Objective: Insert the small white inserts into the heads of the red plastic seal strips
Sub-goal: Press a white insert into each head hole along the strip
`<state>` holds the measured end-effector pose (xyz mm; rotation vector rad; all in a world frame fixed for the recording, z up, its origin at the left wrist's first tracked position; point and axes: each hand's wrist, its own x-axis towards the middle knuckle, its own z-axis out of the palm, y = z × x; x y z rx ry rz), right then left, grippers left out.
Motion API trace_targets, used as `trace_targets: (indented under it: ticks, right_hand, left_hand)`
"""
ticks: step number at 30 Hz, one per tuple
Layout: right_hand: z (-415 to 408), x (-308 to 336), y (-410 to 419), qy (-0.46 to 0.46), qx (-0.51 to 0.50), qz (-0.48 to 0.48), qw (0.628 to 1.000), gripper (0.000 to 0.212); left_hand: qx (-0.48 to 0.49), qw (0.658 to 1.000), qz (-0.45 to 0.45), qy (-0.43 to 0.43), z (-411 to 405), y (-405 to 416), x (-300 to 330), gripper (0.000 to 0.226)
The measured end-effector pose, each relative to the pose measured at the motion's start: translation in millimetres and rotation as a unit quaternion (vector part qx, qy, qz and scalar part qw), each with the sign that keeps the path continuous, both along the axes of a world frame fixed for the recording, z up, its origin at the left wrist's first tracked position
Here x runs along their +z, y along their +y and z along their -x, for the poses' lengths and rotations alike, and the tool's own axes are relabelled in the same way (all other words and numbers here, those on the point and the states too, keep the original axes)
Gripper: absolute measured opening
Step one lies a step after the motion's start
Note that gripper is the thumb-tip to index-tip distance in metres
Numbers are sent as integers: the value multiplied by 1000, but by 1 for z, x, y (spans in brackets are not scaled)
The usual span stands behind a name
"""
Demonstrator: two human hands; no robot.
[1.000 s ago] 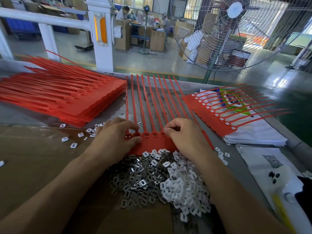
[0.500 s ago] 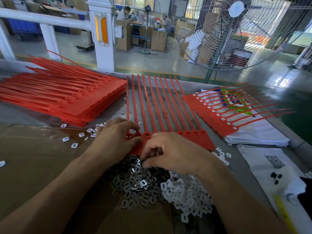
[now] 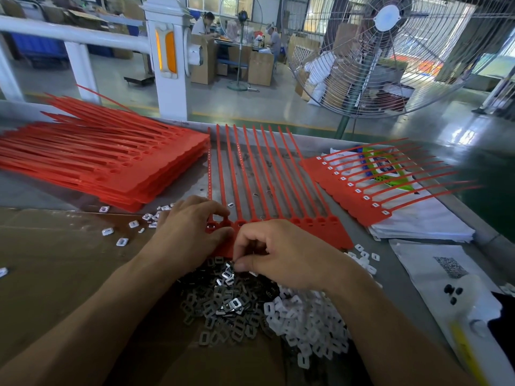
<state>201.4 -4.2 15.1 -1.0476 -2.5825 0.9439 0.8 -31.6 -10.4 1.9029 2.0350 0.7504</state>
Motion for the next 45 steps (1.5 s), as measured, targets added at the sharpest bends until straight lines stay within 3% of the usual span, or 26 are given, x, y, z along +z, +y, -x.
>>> trace_targets:
  ticks: [13, 20, 27, 45]
  right_hand:
    - [-3, -2, 5, 51, -23, -10, 998, 12]
    - [-10, -4, 12, 116, -102, 10, 988, 8]
    - [-5, -1, 7, 113, -63, 61, 990, 11]
    - [-5, -3, 6, 89, -38, 36, 995, 11]
  left_hand:
    - [0, 1000, 1, -1, 0, -1, 0, 37]
    - [1, 1000, 3, -3, 0, 0, 0, 38]
    - [-2, 1000, -1, -1, 0, 0, 0, 35]
    - [-1, 1000, 5, 7, -1, -1, 1, 36]
